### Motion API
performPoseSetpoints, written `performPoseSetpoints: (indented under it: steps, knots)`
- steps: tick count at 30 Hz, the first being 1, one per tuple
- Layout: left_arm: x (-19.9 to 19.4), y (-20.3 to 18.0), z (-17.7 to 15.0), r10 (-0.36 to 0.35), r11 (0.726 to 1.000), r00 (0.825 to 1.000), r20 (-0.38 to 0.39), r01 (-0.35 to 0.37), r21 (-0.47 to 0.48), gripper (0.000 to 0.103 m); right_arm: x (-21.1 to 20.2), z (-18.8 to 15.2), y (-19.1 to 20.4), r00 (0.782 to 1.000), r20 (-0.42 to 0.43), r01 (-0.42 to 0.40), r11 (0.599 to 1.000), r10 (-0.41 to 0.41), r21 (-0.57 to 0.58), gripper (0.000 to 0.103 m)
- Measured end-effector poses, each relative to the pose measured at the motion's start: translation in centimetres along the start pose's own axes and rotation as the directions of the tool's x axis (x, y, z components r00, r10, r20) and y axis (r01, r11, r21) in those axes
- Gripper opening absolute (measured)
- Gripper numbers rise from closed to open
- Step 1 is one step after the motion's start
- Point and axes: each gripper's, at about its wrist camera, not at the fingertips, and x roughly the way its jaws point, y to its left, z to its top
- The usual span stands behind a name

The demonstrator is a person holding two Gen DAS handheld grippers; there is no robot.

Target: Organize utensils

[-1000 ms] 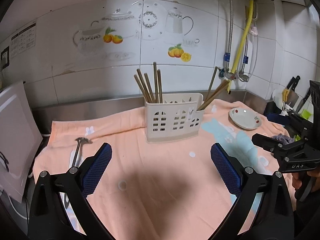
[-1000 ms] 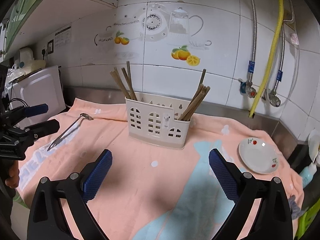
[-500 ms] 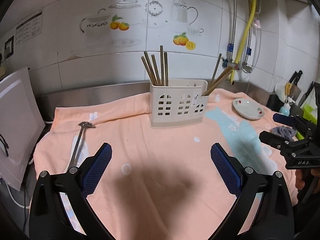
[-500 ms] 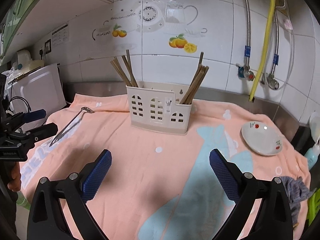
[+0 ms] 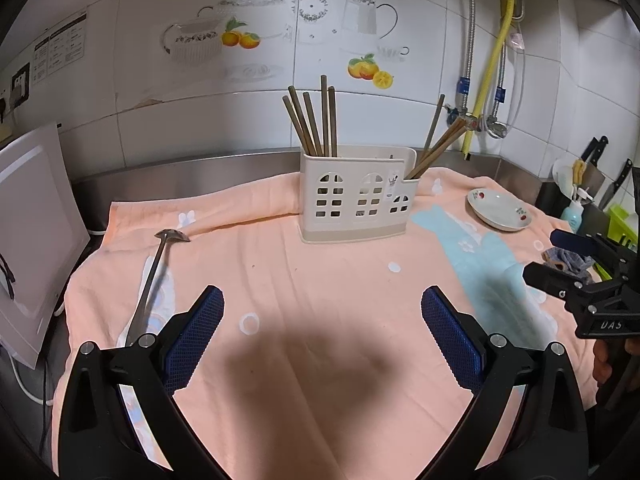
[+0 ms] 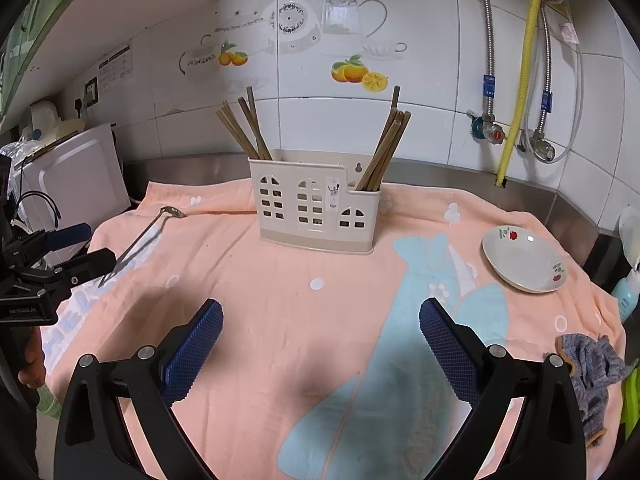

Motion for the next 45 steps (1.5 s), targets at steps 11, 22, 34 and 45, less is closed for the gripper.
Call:
performPoseSetpoints:
  steps: [11,22,34,45]
  knots:
    - [0.4,0.1,-0.2,0.01,1.0,1.0,-0.019,-0.01,-0.007,0.098,0.3,-0.3,0.1,1.0,-0.007,-0.013,1.0,0.013,0.003,0.095]
    - [1.1,-0.5,-0.8,0.011,1.0,0.999,-0.039,-0.011,0.004,0.098,0.5,-0.3,0.3,1.0,-0.012,-0.02,1.0,0.02,0.008,0.095]
    - [1.4,-0.7,-1.3,-0.007,1.0,0.999,-0.05,0.007,-0.004,0.098,1.0,-0.5,0.5,0.999,-0.029,-0.019,1.0,0.019,0.007,0.095]
    - [1.4,-0.9,-1.6,-0.009,1.0,0.999,-0.054,0.009,-0.009,0.098,1.4,-0.7,0.8,0.999,-0.038,-0.026,1.0,0.026,0.006,0.095]
